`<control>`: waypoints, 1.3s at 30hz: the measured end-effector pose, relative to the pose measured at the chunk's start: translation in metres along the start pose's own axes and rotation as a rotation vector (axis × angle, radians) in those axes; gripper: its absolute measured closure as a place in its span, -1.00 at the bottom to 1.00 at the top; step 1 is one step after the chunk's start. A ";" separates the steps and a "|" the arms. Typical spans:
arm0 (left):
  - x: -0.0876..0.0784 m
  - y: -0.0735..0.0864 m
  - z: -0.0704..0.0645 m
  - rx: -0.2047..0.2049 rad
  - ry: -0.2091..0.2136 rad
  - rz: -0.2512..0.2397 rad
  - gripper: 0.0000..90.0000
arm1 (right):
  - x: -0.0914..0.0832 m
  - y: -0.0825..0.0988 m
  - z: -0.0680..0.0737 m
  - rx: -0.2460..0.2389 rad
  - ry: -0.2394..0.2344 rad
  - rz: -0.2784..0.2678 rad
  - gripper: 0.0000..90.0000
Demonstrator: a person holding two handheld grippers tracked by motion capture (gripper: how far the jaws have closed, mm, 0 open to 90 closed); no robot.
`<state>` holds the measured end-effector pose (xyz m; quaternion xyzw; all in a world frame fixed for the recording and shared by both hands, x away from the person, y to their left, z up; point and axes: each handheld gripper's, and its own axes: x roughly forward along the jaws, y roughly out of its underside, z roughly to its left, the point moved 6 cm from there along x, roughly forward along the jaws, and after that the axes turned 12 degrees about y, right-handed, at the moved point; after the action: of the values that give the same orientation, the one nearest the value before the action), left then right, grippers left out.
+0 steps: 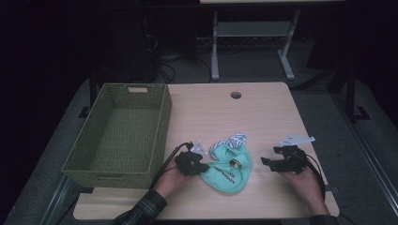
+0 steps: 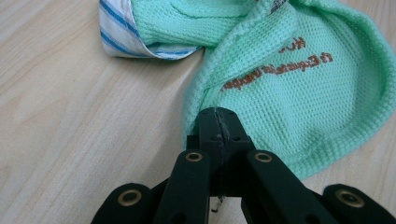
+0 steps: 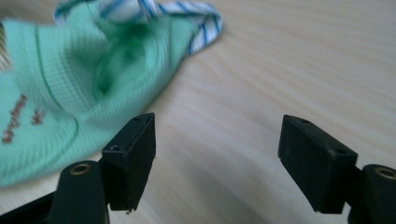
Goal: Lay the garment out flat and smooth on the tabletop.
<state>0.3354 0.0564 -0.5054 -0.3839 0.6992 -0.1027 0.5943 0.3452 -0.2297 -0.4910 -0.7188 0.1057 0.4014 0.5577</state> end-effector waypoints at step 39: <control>0.000 -0.001 0.000 -0.002 -0.007 0.020 0.97 | 0.079 -0.059 0.027 -0.056 -0.135 0.040 0.49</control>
<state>0.3355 0.0560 -0.5046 -0.3779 0.7010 -0.0945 0.5973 0.4194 -0.1613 -0.5049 -0.7032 0.0710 0.4629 0.5349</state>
